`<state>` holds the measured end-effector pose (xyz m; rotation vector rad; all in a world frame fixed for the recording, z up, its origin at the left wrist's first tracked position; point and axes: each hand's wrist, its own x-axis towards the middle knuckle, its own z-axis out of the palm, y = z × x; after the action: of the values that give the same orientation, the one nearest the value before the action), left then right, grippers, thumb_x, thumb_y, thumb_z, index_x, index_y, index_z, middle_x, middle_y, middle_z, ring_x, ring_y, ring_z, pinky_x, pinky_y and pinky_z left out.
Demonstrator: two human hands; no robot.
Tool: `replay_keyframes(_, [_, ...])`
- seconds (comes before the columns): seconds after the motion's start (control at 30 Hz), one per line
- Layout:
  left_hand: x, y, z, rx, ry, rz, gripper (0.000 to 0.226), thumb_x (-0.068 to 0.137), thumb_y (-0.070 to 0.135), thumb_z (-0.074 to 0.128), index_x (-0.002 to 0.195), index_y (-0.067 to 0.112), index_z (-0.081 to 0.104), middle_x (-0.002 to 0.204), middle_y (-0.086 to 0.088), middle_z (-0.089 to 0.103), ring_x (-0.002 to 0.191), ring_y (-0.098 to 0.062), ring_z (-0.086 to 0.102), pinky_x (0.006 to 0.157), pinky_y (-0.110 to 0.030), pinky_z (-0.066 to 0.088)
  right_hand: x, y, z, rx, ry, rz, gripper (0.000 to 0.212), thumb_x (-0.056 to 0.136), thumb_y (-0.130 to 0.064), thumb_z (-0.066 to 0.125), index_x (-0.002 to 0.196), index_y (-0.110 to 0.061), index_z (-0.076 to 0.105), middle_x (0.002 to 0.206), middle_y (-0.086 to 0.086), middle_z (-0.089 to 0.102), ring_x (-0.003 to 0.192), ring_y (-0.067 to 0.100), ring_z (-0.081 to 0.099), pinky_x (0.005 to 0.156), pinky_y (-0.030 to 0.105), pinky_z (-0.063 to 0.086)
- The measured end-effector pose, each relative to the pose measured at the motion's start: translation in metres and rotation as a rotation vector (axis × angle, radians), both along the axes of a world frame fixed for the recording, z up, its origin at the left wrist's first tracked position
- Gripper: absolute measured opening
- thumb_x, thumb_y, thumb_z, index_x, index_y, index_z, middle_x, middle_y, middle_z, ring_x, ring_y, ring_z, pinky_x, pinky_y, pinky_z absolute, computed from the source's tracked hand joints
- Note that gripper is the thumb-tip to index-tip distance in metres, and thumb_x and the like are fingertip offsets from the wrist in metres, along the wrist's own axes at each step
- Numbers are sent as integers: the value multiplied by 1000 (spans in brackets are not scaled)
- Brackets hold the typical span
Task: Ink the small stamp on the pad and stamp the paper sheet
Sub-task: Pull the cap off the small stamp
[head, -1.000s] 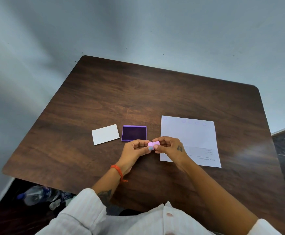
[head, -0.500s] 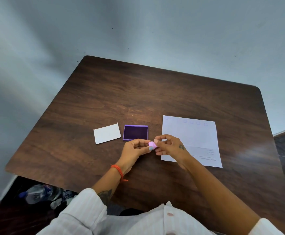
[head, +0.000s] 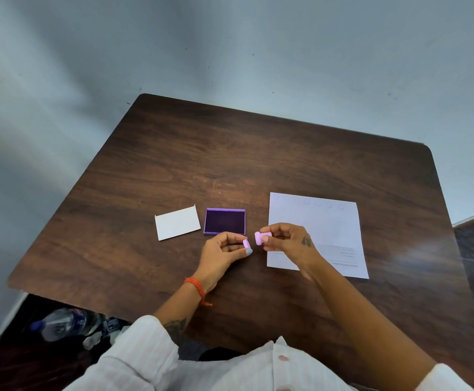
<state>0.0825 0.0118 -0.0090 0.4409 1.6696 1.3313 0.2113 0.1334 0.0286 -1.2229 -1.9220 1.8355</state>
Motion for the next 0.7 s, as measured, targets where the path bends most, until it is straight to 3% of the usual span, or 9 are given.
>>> replay_keyframes(0.1, [6,2,0,8,58,-16,36,70,6,76,99,23,63,103,-1,69,94,-10,66,77,-16,54,3,1,-1,-7,15,-10,8,79,-17,69,87,-21,68,87,3,70,77,12,67,59,9,52])
replay_keyframes(0.2, [12,3,-2,-10,207,-29,36,70,4,75,102,17,66,105,-3,69,94,-10,65,76,-11,52,6,1,-2,-30,40,-27,11,80,-14,68,91,-16,69,92,9,71,78,14,68,62,12,54])
replay_keyframes(0.33, [16,3,-3,-35,490,-39,33,69,8,77,99,16,68,98,3,65,84,-3,59,72,-2,45,8,1,-2,-23,17,-34,10,80,-14,67,89,-17,68,89,5,69,76,12,67,58,9,52])
replay_keyframes(0.43, [15,2,-6,-57,667,-83,33,68,14,78,99,19,68,97,3,67,85,-7,54,80,-19,45,8,1,-3,-19,-5,-35,9,80,-14,68,89,-17,68,88,3,69,74,10,67,55,7,50])
replay_keyframes(0.57, [13,-1,-12,-65,717,-97,35,67,16,79,99,21,67,99,1,69,86,-10,54,82,-30,49,9,1,-5,-21,-12,-31,9,80,-15,68,88,-18,68,89,4,69,75,11,67,58,8,51])
replay_keyframes(0.7, [13,-1,-14,-56,708,-102,38,67,17,79,102,21,65,102,0,68,84,-10,56,78,-25,50,7,1,-6,-31,-20,-24,9,80,-14,67,88,-17,68,89,4,69,76,12,67,58,9,52])
